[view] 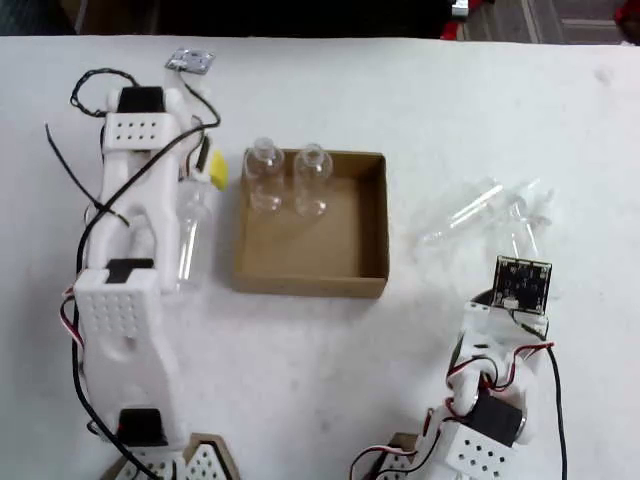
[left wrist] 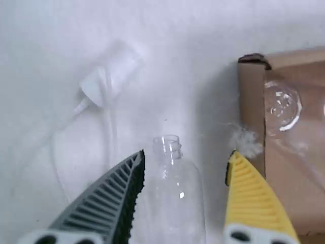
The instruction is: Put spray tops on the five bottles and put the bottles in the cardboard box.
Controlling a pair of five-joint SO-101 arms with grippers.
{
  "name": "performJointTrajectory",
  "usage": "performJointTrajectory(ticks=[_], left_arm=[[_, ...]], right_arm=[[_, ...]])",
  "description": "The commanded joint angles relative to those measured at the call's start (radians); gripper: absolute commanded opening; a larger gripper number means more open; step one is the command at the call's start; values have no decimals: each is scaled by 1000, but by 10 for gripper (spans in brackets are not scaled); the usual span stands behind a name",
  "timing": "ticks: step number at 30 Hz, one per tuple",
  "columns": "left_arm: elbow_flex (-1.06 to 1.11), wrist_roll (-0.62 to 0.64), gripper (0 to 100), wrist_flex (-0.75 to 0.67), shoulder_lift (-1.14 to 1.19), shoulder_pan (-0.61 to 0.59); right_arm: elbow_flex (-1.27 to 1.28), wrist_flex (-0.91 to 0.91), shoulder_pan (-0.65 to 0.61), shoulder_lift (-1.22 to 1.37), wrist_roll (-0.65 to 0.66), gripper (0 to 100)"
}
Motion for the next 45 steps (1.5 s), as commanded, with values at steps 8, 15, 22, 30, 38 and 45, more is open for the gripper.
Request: performJointTrajectory(ticks=[8, 15, 22, 30, 38, 45], left_arm=[[-32, 57, 241, -44, 76, 2], [-23, 60, 241, -44, 79, 2], [-32, 58, 241, -54, 148, 2], [-80, 63, 224, -54, 176, -4], [-169, 57, 50, -31, 180, -18], [-169, 55, 146, 41, 180, -18]], right_arm=[[9, 5, -7, -1, 3, 141], [9, 5, -7, -1, 3, 141], [9, 5, -8, -1, 3, 141], [9, 5, -8, -1, 3, 141], [9, 5, -8, -1, 3, 141], [9, 5, -8, -1, 3, 141]])
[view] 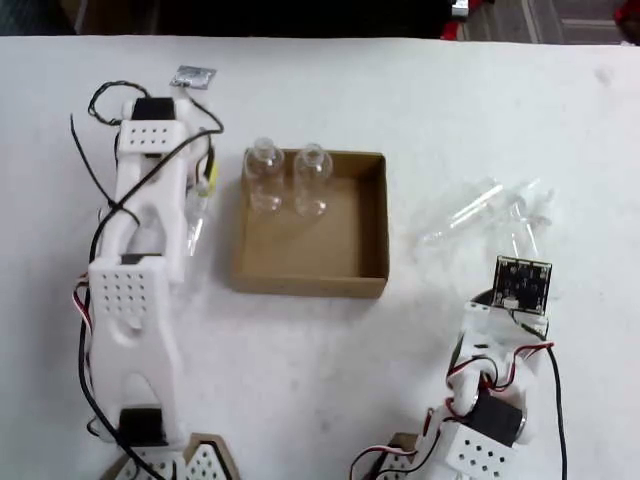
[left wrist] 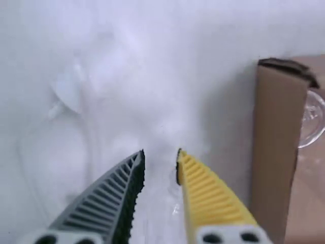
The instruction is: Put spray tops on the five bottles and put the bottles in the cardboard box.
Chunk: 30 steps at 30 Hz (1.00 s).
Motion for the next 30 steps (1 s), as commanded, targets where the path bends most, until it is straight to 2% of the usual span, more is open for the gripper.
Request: performJointTrajectory(ticks=[1, 9, 24, 30], left_arm=[[-51, 3, 160, 23, -8, -19], [-60, 9, 308, 43, -13, -31], [-51, 2, 312, 68, -7, -12], [-49, -94, 312, 68, -5, -12]], right_arm=[[9, 5, -8, -1, 3, 141], [9, 5, -7, -1, 3, 141], [9, 5, -5, -1, 3, 141], [9, 5, -5, -1, 3, 141]])
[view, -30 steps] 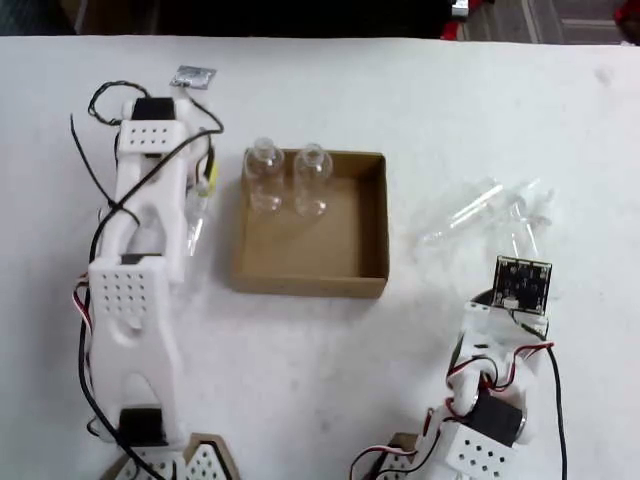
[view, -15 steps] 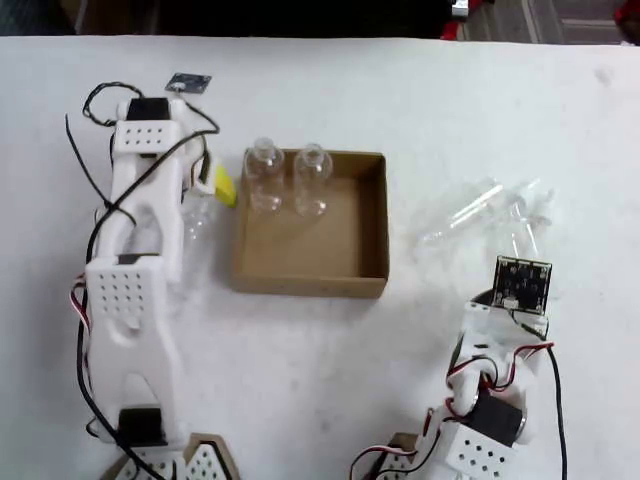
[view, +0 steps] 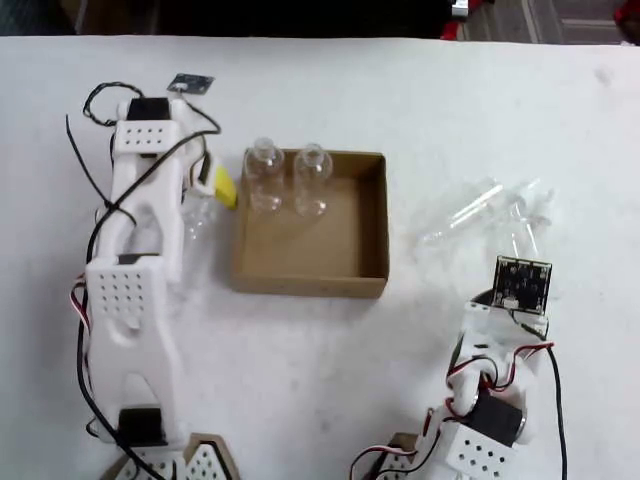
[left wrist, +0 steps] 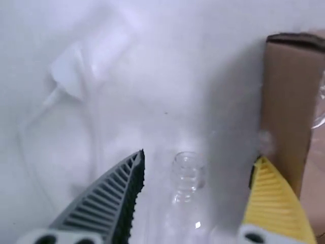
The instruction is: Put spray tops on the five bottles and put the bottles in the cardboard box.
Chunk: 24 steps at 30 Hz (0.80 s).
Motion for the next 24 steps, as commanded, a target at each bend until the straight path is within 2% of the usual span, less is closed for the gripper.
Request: performJointTrajectory(ticks=[1, 4, 8, 10, 13, 24], left_arm=[[-49, -57, 312, 17, -5, 2], [-49, -61, 295, 17, -5, -1], [-49, -68, 171, 9, -5, 2], [-49, -115, 125, 15, -5, 7], [-49, -166, 129, 17, -5, 4], [-60, -166, 134, 63, 58, 7]], right_arm=[[9, 5, -5, -1, 3, 141], [9, 5, -5, -1, 3, 141], [9, 5, -5, -1, 3, 141], [9, 5, -5, -1, 3, 141], [9, 5, -5, -1, 3, 141], [9, 5, -5, -1, 3, 141]])
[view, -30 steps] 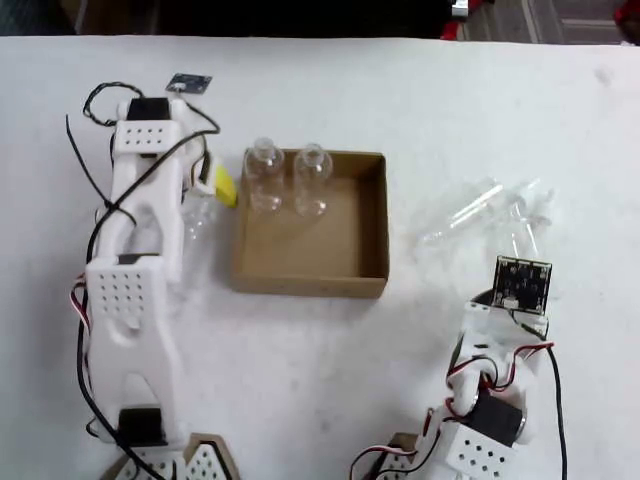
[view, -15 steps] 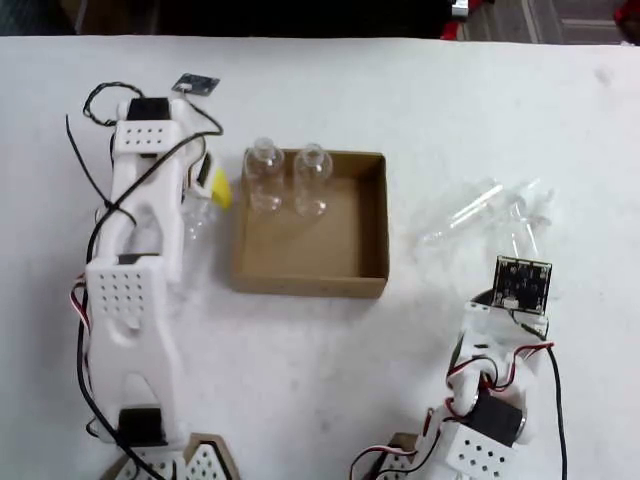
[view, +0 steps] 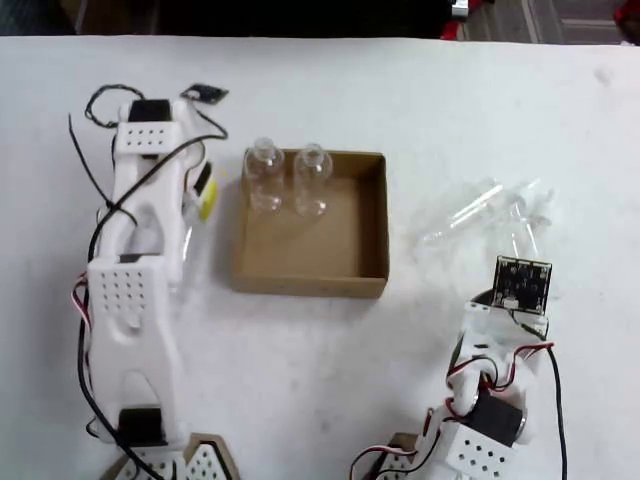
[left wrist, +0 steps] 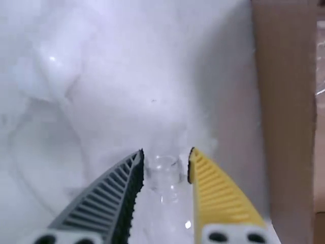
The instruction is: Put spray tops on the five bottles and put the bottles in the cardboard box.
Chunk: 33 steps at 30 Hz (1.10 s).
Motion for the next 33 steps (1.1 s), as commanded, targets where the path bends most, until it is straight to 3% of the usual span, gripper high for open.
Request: performJointTrajectory(ticks=[1, 9, 15, 23, 33], left_arm=[[-51, -3, 134, 14, 28, 7], [-52, 71, 21, 21, 21, 7], [-52, 69, 98, 38, 15, 7], [-72, 81, 303, 49, 13, -2], [-183, 81, 316, 118, 21, 5]], right_arm=[[9, 5, -5, -1, 3, 141], [9, 5, -8, -1, 3, 141], [9, 5, -8, -1, 3, 141], [9, 5, -7, -1, 3, 141], [9, 5, -5, -1, 3, 141]])
